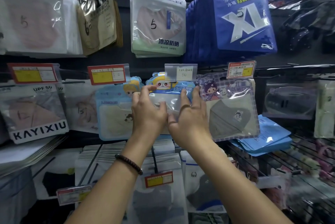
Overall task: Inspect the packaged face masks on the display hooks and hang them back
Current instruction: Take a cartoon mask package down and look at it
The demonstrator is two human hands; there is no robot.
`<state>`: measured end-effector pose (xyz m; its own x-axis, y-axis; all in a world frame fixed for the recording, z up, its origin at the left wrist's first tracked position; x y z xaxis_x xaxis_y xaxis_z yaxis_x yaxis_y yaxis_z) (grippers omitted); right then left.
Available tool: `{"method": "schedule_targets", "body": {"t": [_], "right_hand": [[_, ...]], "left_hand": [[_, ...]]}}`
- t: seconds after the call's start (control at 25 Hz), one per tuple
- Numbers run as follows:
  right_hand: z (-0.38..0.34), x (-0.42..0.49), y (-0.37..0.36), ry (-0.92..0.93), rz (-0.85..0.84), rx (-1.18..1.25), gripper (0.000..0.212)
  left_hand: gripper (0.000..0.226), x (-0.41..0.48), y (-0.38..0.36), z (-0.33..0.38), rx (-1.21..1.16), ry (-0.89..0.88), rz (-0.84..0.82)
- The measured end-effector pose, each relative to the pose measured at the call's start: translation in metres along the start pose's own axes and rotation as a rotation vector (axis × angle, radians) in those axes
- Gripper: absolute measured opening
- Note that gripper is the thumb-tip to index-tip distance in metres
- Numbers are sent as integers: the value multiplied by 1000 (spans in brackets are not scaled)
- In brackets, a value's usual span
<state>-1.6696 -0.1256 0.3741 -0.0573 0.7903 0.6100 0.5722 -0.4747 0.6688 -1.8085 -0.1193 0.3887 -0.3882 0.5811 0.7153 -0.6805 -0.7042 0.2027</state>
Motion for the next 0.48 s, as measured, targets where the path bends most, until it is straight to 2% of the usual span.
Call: {"method": "schedule_targets", "body": {"t": [0.12, 0.28, 0.36, 0.48], "right_hand": [[-9, -8, -4, 33, 36, -16, 71], [-9, -29, -6, 138, 98, 177, 49], [4, -44, 2, 178, 198, 186, 33], [41, -67, 21, 164, 315, 174, 14]], "left_hand": [[57, 0, -3, 1, 42, -19, -63], [59, 6, -5, -7, 86, -5, -142], [55, 0, -4, -9, 102, -11, -109], [49, -23, 1, -1, 97, -12, 36]]}}
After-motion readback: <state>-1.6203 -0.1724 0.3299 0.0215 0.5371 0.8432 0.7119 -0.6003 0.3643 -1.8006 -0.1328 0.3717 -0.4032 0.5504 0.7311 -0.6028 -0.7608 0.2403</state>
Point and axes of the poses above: each hand's wrist, its own x-axis towards the middle knuckle, its own y-axis out of the back of the hand, z = x × y, the point moved 5 cm from there along x, towards the middle knuckle, and after that the axes turned 3 degrees about y, right-handed, at the moved point
